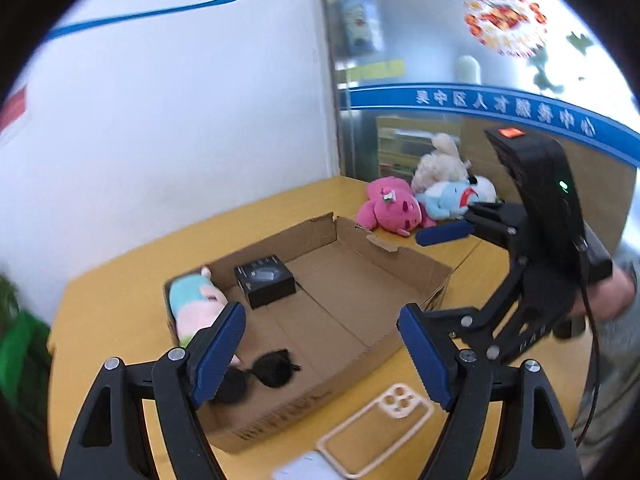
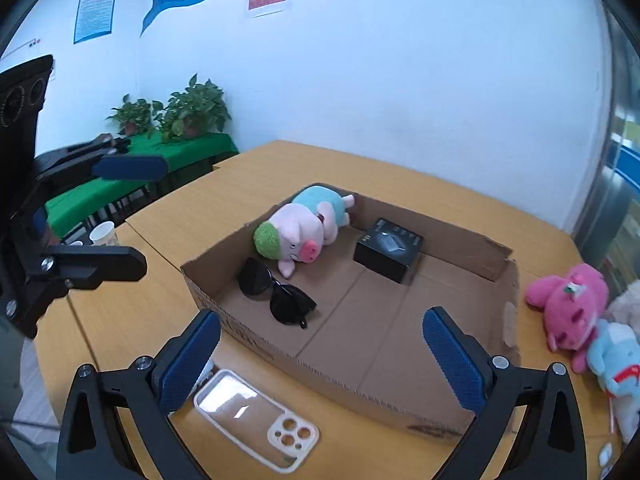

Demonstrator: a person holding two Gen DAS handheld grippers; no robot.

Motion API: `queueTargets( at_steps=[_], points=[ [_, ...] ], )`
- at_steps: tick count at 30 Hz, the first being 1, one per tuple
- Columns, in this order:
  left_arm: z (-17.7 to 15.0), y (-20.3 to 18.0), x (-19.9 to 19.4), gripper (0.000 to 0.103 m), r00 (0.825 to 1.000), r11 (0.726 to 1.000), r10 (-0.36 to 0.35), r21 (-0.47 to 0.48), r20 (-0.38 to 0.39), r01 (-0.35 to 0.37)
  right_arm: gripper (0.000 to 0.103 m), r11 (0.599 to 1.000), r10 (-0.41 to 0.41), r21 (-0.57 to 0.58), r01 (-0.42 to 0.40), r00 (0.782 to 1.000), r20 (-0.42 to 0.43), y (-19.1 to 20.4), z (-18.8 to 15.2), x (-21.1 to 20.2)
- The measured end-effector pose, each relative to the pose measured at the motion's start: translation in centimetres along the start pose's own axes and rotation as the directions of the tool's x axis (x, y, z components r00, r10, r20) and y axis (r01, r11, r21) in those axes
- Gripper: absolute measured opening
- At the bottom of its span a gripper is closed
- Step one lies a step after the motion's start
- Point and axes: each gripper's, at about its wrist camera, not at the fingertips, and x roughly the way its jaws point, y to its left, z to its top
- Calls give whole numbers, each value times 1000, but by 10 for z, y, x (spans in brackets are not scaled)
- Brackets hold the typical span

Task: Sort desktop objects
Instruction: 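Withdraw both grippers from the box and move toward the clear phone case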

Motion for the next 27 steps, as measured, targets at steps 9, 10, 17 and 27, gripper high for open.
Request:
queueTargets(
  at_steps=[9, 10, 17, 27],
  points=[
    [-8, -35, -23, 79, 994, 970, 98, -226, 41, -87, 103, 994, -95, 51, 93, 995, 44, 20, -28, -55],
    [-9, -41, -23, 79, 993, 970, 111, -221, 41, -99, 103, 994, -96, 60, 93, 994, 45, 20, -30, -59],
    [-15, -55, -14, 79, 992, 963, 123, -245, 41, -110, 103, 983, -148, 119, 140, 987, 61, 17, -42, -73],
    [-49, -35, 16, 79, 992, 939, 117, -320, -53, -128, 103, 979, -146, 136, 150, 989, -38, 0, -74, -37]
  ],
)
